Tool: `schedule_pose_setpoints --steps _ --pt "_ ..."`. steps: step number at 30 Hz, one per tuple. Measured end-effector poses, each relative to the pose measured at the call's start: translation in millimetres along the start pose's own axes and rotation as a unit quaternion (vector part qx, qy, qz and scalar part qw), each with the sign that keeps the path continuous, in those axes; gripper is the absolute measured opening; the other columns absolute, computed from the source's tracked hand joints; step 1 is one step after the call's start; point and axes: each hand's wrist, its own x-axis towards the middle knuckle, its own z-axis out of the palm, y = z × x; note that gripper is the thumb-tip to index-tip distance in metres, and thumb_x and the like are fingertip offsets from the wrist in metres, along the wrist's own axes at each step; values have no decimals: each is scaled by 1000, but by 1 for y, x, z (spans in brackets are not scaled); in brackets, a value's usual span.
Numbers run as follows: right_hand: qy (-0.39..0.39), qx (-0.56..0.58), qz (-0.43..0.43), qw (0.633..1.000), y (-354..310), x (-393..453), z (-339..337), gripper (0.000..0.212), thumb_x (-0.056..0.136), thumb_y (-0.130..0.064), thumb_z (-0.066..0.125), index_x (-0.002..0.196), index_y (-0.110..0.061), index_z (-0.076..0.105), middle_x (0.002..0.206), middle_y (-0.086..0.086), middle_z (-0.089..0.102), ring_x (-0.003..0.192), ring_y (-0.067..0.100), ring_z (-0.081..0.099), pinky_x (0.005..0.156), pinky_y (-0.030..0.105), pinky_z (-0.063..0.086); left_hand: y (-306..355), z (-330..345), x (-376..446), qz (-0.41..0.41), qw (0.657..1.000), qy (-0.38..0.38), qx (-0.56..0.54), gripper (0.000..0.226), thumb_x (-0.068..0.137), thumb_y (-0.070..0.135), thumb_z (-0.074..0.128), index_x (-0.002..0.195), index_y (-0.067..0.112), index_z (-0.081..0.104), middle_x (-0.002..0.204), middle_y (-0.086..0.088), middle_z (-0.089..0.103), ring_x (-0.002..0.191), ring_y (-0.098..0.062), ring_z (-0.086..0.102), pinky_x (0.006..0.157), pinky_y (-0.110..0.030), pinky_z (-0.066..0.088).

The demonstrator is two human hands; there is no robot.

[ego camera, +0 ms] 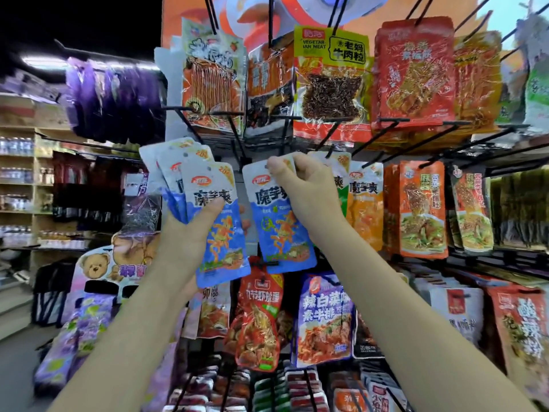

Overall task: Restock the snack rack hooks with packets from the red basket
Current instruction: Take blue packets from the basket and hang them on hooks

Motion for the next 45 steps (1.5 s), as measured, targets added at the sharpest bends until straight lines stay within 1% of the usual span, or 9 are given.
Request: schedule_pose_setpoints --steps 6,13,16,22,26,32,37,42,45 --pt "40 36 -18 998 -4 -4 10 44 98 -30 65 88 12 59 81 39 52 66 26 48 58 52 43 9 3 -1 68 997 -17 33 48 74 43 81 116 23 70 110 6 77 105 -15 72 92 -42 56" --pt "53 43 -58 996 -24 5 30 24 96 -22 68 79 -8 58 59 3 43 54 10 40 54 24 35 26 6 1 68 993 -90 -36 14 78 10 80 89 18 75 98 -13 78 91 -35 76 82 -55 61" --pt "70 40 -74 994 -23 0 42 27 92 -12 71 114 -13 53 66 7 56 55 8 51 56 23 40 33 2 2 43 994 -80 -65 15 83 2 75 97 7 74 97 -17 78 85 -36 76 75 -54 63" --pt "75 -32 -67 994 -5 3 41 13 90 -6 72 90 -19 67 82 -7 65 73 -1 57 68 13 44 34 -28 5 0 999 -48 -17 81 61 52 92 123 5 68 110 -14 76 97 -34 74 83 -56 60" --pt "75 -25 -49 996 -1 11 44 7 88 -9 74 93 -14 71 82 -4 68 73 -1 59 71 16 47 34 -43 4 -2 999 -42 -16 28 89 29 73 100 4 72 75 -4 78 64 -14 75 54 -25 59" --pt "68 -13 -45 997 -7 28 56 9 90 -11 74 99 -14 73 94 -4 69 78 -7 61 67 11 50 33 -44 7 27 999 -25 12 61 63 53 88 116 32 70 116 0 76 110 -29 70 98 -56 53" --pt "81 -5 -43 996 -5 34 58 12 89 -10 74 100 -14 75 97 -6 71 84 -4 64 72 14 50 29 -48 9 23 997 -69 -36 24 91 22 70 115 20 68 97 -10 79 78 -30 77 63 -42 63" --pt "60 -38 -8 997 -4 38 59 19 90 -13 73 109 -15 72 106 -2 70 86 5 63 63 11 47 30 -46 11 17 997 -68 -38 10 96 18 65 104 18 72 87 -12 78 70 -30 77 54 -38 60" --pt "31 -119 30 992 1 36 57 28 93 -23 71 119 -14 70 98 -8 65 80 3 56 69 15 43 29 -43 13 4 997 -64 -50 37 99 10 56 69 18 76 78 -15 76 59 -28 73 55 -41 62"
